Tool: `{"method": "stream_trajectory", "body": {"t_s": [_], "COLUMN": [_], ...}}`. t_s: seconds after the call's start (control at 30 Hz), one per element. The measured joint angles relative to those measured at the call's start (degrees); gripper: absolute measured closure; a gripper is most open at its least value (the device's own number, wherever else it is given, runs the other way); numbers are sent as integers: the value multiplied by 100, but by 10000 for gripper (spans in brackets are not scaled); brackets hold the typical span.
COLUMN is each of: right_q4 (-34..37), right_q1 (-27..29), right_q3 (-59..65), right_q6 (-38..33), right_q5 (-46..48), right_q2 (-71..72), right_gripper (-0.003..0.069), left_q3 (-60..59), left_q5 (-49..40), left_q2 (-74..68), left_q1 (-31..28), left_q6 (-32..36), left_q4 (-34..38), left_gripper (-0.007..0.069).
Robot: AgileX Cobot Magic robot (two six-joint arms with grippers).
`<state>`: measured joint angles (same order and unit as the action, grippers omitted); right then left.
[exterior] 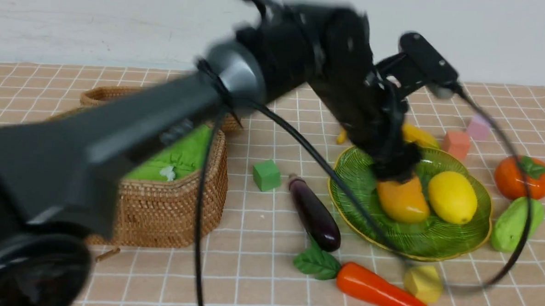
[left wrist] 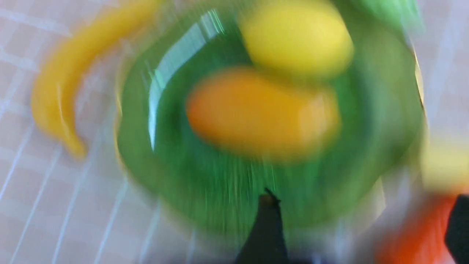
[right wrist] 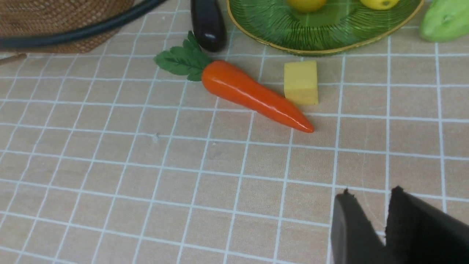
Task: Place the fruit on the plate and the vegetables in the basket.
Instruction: Use the left arm to grab an eggplant and put it into the left basket
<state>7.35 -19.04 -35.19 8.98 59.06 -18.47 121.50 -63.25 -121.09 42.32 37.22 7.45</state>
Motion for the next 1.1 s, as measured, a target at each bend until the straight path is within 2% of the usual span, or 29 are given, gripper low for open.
{"method": "stream_trajectory", "body": {"t_s": [0.1, 0.2, 0.27, 0.3, 0.33, 0.47, 0.6, 0.73, 1.1], "right_q4": [0, 0, 0, 19, 19, 19, 19, 19, 25], "right_q1": [0, 0, 0, 0, 0, 0, 0, 0, 0], "right_q3": [0, 0, 0, 0, 0, 0, -4, -4, -4], "right_q6": [-118, -187, -219, -232, -231, -241, -248, -252, -274], "right_q5": [0, 0, 0, 7, 7, 48, 165, 170, 165], "right_q2": [0, 0, 0, 0, 0, 0, 0, 0, 0], "right_gripper": [479, 477, 476, 476, 476, 476, 475, 472, 466], "left_q3": [-262, -610, -964, -1337, -1374, -2067, -2425, -2442, -2426], "left_q5": [-637, -598, -333, 33, 76, 1203, 2122, 2516, 2601], "left_q2": [53, 28, 7, -11, -17, -30, -124, -240, -367], "left_q1": [-20, -45, -59, -79, -77, -118, -142, -142, -180], "left_q6": [699, 1071, 1468, 1954, 2004, 2763, 3003, 3005, 3058], "left_q4": [-561, -832, -1047, -1267, -1288, -1415, -1534, -1627, -1645], "left_gripper": [92, 102, 104, 104, 104, 104, 104, 104, 123]}}
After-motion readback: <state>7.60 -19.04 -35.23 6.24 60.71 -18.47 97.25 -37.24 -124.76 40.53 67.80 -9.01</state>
